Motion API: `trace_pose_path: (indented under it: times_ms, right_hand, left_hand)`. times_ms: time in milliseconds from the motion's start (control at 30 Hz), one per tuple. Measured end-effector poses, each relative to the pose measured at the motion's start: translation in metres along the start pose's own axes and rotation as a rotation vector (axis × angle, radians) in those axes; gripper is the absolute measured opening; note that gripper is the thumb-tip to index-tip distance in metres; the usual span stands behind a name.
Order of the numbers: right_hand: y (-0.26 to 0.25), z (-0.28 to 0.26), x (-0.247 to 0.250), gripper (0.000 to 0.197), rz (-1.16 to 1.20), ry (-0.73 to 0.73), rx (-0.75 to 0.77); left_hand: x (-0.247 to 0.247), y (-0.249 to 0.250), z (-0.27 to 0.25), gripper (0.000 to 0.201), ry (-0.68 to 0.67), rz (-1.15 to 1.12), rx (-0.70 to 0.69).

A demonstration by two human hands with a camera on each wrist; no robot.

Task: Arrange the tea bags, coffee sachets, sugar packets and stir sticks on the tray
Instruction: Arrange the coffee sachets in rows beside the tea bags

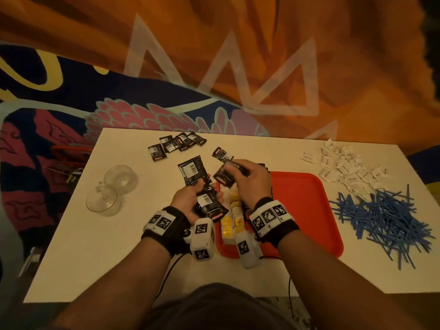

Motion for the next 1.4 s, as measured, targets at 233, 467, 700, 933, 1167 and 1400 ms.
trace_pose_path:
  times_ms: [233, 467, 700, 933, 1167, 1400]
  right_hand:
    - [-0.02, -0.034, -0.025, 0.034, -0.482, -0.628, 0.417]
    - [-0.008, -0.028, -0.023, 0.024, -0.389, -0.474, 0.185]
    - [0.009, -0.019, -0.024, 0.022, -0.263, -0.365, -0.092]
    - [0.022, -0.021, -0.019, 0.034, 0.044, -0.2, -0.337]
    - [0.031, -0.011, -0.003, 0.044, 0.316, -0.061, -0.428]
    - [0.01, 0.001, 0.011, 0.056, 0.532, -0.09, -0.357]
  left_hand:
    - [-0.003, 0.014, -0.002, 0.014, 0.06, 0.236, -0.052]
    - [-0.006, 0.003, 0.007, 0.025, 0.005, 0.199, -0.018]
    - [-0.008, -0.005, 0.016, 0.017, 0.043, 0.163, -0.025]
    - [-0.014, -0.006, 0.016, 0.025, 0.005, 0.181, -0.032]
    - [-0.023, -0.009, 0.018, 0.024, -0.092, 0.04, 0.012]
    - [-0.039, -0.003, 0.018, 0.037, -0.161, -0.1, -0.073]
Point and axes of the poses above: each hand's wrist, its own z-axis towards the middle knuckle, its own x-axis out of the back of the hand, y = z × x, the point moved 6 cm from there along z, towards the middle knuckle, and after that the axes turned 10 degrees about x, right-handed, at the moved point
